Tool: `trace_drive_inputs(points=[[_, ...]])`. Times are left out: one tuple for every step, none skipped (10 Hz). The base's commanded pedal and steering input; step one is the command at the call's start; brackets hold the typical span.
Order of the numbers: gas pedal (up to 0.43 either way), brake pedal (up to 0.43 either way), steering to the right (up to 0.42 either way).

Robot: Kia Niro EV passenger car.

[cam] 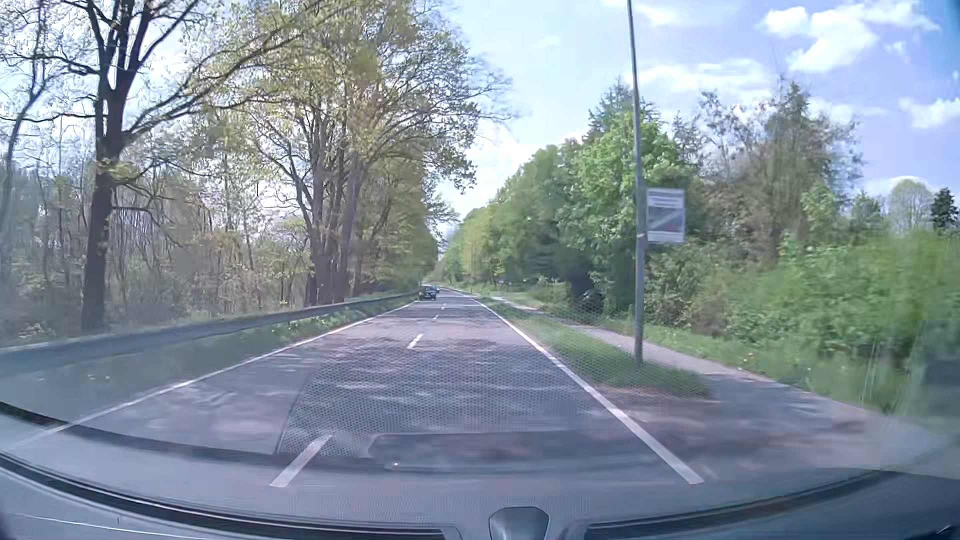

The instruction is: Follow the waypoints while adhering to traffic rules and regulations

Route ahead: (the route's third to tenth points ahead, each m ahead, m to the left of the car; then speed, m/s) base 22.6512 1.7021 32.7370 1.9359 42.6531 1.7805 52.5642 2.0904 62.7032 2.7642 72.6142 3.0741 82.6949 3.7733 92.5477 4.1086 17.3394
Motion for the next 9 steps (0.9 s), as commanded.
trace_drive_inputs(points=[[0.0,0.0,-0.005],[0.028,0.0,-0.005],[0.039,0.0,-0.005],[0.039,0.0,-0.005],[0.039,0.0,-0.005],[0.039,0.0,-0.005],[0.039,0.0,-0.005],[0.039,0.0,-0.005],[0.039,0.0,-0.005]])
